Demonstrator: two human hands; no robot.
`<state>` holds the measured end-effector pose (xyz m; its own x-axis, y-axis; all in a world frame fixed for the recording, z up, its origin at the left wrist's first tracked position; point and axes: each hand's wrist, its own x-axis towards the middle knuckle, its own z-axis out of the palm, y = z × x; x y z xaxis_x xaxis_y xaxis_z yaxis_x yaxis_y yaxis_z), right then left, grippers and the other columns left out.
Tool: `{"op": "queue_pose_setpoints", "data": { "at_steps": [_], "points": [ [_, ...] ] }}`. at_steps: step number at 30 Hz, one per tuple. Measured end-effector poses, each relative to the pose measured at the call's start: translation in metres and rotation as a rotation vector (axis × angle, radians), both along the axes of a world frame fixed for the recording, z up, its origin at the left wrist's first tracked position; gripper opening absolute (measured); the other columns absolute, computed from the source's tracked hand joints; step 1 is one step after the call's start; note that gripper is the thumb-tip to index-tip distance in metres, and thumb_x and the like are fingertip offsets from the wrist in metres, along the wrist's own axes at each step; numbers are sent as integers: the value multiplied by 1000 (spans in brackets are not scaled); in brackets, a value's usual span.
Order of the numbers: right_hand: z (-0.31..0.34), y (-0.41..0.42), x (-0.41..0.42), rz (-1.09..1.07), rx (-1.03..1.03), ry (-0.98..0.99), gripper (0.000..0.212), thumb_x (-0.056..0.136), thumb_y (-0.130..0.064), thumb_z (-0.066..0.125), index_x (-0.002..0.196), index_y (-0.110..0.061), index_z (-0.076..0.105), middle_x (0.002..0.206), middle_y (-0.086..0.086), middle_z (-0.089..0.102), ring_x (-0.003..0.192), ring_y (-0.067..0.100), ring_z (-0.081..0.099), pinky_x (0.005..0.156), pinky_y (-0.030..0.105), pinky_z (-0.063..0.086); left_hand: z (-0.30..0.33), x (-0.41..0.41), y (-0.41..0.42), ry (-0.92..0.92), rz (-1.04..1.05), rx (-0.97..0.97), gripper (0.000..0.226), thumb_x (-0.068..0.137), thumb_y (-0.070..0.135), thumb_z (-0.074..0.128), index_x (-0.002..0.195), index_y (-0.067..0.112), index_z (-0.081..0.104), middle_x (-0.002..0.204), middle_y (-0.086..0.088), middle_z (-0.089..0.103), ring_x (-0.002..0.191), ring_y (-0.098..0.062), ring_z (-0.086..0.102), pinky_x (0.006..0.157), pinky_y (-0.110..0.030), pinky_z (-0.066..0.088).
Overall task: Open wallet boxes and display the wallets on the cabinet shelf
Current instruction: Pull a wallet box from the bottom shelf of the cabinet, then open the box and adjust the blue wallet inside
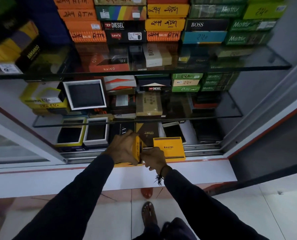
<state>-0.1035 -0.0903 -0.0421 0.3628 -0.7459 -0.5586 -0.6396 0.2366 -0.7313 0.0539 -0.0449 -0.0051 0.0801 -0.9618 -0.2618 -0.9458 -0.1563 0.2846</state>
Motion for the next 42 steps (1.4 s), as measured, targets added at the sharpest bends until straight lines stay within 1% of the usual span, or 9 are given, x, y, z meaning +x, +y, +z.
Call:
{"op": "queue_pose_setpoints", "data": {
  "at_steps": [3,6,10,14,20,25,31,35,42],
  "points": [
    [-2,2,5,-54,2,49,25,70,-33,80,56,-19,66,56,1,65,44,14,58,41,22,48,11,19,9,161,71,-32,117,43,49,92,144,22,42,132,3,48,117,-19,51,92,-35,46],
    [-6,4,5,-72,-46,119,25,66,-29,87,62,-19,65,70,3,72,59,19,68,51,28,57,19,39,22,306,126,-28,117,40,42,95,144,28,41,129,9,48,112,-14,52,86,-30,48],
    [-9,5,0,-93,-126,170,20,69,-23,81,80,-9,72,90,11,77,82,31,74,71,40,64,19,72,52,607,268,-18,111,41,20,97,138,37,46,129,3,58,110,-19,66,83,-36,63],
    [-4,1,0,-63,-159,163,23,70,-24,80,58,-20,60,82,10,77,77,29,74,65,37,63,8,101,87,890,498,-19,104,40,1,94,128,39,54,128,-6,59,111,-35,66,72,-46,63],
    [1,-10,7,70,-243,193,27,77,-28,76,93,-7,74,94,8,76,90,26,72,71,31,58,-17,112,112,570,472,-39,111,41,5,100,135,31,46,123,3,47,110,-23,57,70,-20,55],
    [2,-12,10,175,-242,204,23,78,-26,76,88,-6,70,99,14,76,91,30,73,77,38,62,-43,80,94,676,484,45,105,44,1,99,133,29,51,121,4,68,118,-23,63,89,-48,61],
    [2,-15,2,277,-470,354,29,84,-27,71,108,-11,71,105,9,74,96,28,71,80,33,60,-67,43,59,620,409,14,93,50,-2,94,127,32,56,92,23,70,91,4,72,61,-6,51],
    [-3,-13,2,265,-508,351,27,86,-26,65,107,-10,71,102,8,74,93,26,72,78,33,61,-68,32,54,610,364,-25,126,56,8,95,150,42,19,93,28,61,85,7,65,61,-5,48],
    [-4,-8,20,-46,-247,200,38,71,-43,80,94,-14,72,90,1,72,91,23,71,66,27,53,-72,33,54,586,361,-45,93,53,12,96,130,37,52,93,27,67,89,1,69,65,-9,53]
  ]
}}
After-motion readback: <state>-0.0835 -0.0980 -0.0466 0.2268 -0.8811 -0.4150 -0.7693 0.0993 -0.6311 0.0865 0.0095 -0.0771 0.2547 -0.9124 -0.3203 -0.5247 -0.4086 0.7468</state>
